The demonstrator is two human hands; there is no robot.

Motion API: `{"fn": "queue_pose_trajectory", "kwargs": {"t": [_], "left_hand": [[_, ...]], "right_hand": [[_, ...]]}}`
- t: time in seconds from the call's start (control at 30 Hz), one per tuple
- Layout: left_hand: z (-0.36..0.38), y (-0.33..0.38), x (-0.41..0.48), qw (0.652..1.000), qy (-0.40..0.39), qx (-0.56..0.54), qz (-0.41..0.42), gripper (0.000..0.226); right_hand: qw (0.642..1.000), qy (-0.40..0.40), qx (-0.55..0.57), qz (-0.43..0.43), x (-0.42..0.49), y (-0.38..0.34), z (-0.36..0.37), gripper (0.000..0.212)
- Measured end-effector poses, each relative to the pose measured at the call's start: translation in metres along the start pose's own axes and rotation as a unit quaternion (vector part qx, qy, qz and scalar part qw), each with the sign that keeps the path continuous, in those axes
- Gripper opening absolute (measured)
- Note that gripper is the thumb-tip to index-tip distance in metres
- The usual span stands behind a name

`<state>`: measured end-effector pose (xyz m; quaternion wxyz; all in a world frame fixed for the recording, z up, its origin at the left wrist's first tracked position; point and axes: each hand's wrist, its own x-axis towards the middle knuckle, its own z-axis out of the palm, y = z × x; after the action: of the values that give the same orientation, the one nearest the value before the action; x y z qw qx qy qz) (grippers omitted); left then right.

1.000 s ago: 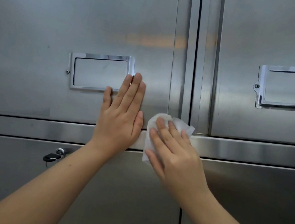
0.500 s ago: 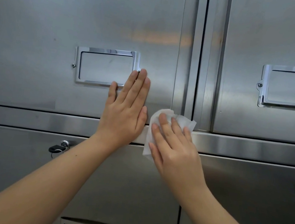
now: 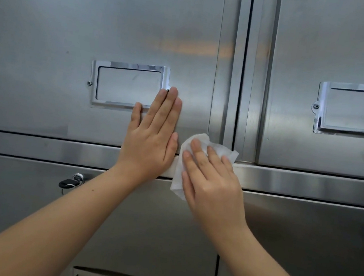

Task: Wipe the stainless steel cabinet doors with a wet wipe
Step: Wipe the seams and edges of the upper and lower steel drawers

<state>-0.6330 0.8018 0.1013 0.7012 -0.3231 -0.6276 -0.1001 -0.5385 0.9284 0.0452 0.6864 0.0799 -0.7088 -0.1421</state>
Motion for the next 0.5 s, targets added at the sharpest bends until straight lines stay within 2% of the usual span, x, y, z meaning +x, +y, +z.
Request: {"fn": "queue_pose_trajectory", "kwargs": {"t": [0.13, 0.5], "left_hand": [[0.000, -0.001, 0.000, 1.000, 0.000, -0.005, -0.002, 0.055], [-0.003, 0.002, -0.002, 1.000, -0.013, -0.008, -0.004, 0.056]], "right_hand": [[1.000, 0.010, -0.003, -0.001, 0.022, 0.011, 0.005, 0.033], [0.999, 0.001, -0.015, -0.041, -0.013, 0.005, -0.002, 0.035]]}}
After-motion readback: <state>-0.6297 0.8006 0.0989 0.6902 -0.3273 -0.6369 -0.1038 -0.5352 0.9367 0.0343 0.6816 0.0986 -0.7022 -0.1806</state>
